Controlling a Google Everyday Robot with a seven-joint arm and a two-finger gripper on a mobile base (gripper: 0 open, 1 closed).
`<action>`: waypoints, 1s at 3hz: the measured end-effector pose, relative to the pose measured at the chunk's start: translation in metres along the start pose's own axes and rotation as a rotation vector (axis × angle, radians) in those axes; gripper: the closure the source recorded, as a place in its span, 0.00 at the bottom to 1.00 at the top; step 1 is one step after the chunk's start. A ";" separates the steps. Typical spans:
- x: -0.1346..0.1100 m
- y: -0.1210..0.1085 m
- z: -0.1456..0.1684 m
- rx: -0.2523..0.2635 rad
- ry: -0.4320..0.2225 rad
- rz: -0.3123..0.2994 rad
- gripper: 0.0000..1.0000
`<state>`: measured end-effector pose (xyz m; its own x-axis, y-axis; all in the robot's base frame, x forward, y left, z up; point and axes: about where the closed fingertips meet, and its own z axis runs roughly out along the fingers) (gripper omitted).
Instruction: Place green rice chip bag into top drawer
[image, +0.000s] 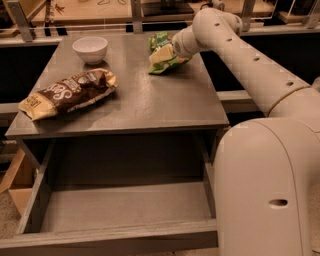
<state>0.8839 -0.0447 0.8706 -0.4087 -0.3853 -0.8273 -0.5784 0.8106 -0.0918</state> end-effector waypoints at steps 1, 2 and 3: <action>0.002 0.009 0.008 -0.026 0.017 0.000 0.41; 0.006 0.011 0.004 -0.036 0.025 0.008 0.64; 0.008 0.013 -0.017 -0.023 0.033 -0.003 0.88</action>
Offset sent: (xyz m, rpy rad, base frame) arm -0.0141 0.0014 -0.0027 0.0133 0.0467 0.0187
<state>0.8614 -0.0448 0.8722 -0.4299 -0.4029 -0.8080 -0.5959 0.7989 -0.0813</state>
